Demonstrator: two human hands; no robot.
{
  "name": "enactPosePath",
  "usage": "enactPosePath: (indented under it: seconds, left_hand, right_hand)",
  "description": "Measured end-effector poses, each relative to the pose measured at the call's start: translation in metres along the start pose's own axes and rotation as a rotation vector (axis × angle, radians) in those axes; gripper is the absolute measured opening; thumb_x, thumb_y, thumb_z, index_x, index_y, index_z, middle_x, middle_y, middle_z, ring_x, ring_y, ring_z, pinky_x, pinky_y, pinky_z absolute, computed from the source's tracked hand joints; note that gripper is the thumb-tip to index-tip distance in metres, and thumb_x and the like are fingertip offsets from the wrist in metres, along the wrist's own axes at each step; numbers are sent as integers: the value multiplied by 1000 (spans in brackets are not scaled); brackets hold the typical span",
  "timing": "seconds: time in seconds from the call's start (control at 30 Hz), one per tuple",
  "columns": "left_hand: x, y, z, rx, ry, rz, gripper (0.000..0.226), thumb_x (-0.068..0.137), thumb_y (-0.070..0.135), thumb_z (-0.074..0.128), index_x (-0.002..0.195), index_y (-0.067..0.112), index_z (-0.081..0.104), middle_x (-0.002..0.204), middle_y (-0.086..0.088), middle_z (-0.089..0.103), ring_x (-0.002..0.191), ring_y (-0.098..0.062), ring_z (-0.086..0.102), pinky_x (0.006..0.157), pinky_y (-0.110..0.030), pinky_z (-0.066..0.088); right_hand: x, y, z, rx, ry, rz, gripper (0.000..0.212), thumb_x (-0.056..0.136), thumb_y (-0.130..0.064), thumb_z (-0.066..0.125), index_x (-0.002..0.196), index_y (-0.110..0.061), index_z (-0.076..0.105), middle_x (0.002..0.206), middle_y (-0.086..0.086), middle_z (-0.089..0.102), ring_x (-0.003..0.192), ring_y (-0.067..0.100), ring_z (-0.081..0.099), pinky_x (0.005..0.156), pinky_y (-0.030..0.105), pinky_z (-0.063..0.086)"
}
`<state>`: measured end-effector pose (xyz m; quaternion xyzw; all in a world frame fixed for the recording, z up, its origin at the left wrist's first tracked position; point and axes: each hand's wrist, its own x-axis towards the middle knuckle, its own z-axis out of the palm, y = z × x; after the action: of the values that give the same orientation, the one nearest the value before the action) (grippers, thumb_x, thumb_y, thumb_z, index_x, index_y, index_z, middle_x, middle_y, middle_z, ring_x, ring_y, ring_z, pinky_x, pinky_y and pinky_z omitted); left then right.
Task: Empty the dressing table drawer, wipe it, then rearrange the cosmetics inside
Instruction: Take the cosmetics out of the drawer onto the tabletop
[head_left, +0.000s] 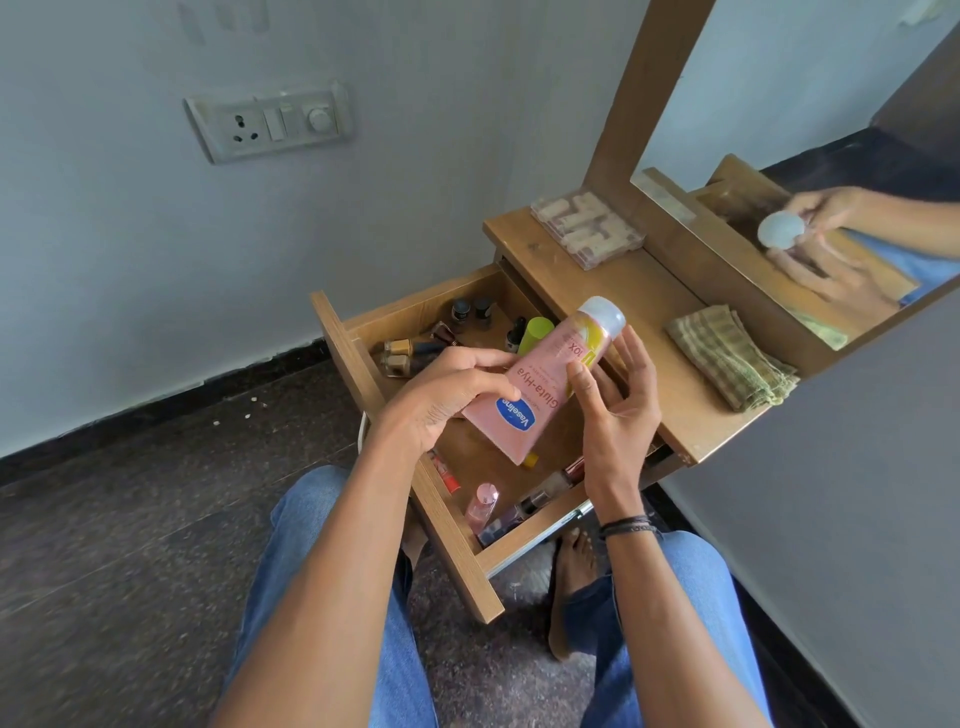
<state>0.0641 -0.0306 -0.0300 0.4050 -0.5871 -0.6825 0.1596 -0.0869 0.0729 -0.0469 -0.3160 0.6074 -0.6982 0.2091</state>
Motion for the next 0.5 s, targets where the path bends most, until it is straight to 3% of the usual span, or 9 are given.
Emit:
enactPosePath:
  seconds: [0.13, 0.27, 0.37, 0.43, 0.5]
  left_hand:
    - [1, 0, 2, -42, -6, 36, 40, 87, 22, 76, 126, 23, 67, 109, 4, 76, 105, -18, 71, 95, -44, 58]
    - [0, -2, 0, -52, -40, 43, 51, 83, 29, 78, 131, 26, 64, 115, 6, 74, 111, -20, 69, 100, -48, 55]
    - [-1, -2, -1, -47, -72, 45, 45, 86, 25, 78, 129, 29, 65, 115, 7, 74, 113, -19, 68, 101, -47, 54]
    - [-1, -1, 0, -30, -96, 44, 39, 88, 20, 77, 125, 28, 67, 113, 6, 75, 110, -17, 70, 97, -44, 57]
    - [-2, 1, 1, -1, -112, 40, 38, 87, 17, 78, 123, 26, 68, 111, 5, 76, 107, -16, 71, 94, -42, 58]
  right_hand:
    - [-1, 3, 0, -41, -110, 15, 75, 88, -12, 77, 153, -17, 41, 151, 0, 51, 128, 15, 61, 97, 42, 58]
    - [-4, 0, 5, -125, -221, 0, 87, 83, -19, 81, 157, -20, 34, 154, 1, 46, 124, 12, 63, 90, 35, 61]
    - [-6, -2, 8, -180, -229, -9, 90, 83, -27, 80, 157, -25, 30, 142, -6, 51, 114, 4, 65, 84, 28, 60]
    - [-6, -3, 8, -189, -181, 6, 87, 85, -28, 79, 158, -25, 31, 131, -14, 55, 109, 4, 67, 82, 31, 61]
    - [-5, 0, 8, -186, -104, 14, 82, 87, -29, 79, 156, -23, 35, 122, -10, 59, 104, 7, 68, 81, 35, 63]
